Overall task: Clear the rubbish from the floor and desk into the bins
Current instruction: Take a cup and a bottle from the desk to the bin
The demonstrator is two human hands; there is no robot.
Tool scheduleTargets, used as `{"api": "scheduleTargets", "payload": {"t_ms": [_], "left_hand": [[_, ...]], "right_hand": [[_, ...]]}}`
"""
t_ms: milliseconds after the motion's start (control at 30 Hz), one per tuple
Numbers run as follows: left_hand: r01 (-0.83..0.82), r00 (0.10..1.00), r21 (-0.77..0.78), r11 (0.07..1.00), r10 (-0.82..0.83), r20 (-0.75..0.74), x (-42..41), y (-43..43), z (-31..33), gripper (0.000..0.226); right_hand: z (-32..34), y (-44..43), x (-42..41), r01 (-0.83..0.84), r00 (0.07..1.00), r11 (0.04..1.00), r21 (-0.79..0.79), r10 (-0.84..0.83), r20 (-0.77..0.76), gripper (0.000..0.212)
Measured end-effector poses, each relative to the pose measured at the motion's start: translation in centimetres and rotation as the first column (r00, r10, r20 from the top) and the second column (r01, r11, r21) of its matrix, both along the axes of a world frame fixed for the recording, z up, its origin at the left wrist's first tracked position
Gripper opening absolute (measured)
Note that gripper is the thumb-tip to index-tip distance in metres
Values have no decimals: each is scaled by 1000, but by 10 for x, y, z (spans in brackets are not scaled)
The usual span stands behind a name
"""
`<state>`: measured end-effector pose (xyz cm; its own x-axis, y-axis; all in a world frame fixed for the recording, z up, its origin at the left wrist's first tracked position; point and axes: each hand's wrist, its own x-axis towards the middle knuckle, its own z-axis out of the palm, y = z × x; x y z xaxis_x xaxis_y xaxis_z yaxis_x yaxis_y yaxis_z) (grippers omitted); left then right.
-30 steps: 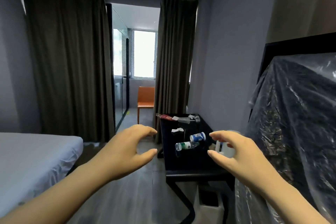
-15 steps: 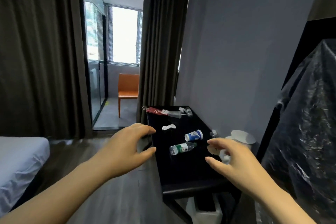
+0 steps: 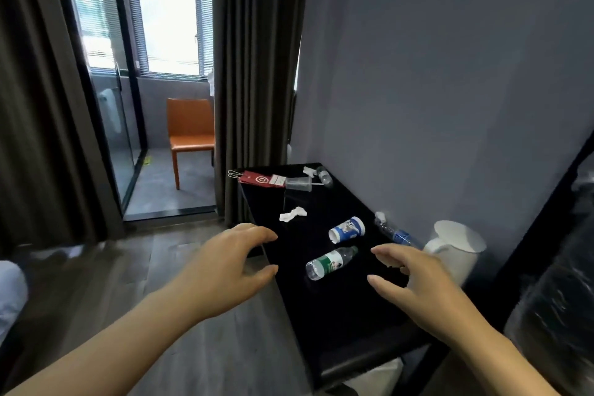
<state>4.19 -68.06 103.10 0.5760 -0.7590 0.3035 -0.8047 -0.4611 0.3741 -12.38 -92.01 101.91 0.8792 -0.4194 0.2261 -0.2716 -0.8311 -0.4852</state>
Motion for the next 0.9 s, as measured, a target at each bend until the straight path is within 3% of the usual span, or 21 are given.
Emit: {"api": "scheduleTargets", "payload": {"t_ms": [500, 900], "left_hand": [[88, 996, 52, 995, -87, -34, 213, -119, -26, 45], [337, 932, 89, 937, -319, -173, 341, -209, -75, 45]], "right_hand": [[-52, -104, 183, 133, 991, 985, 106, -131, -24, 41], [-89, -134, 262, 393, 919, 900, 188, -378, -112, 42]]}}
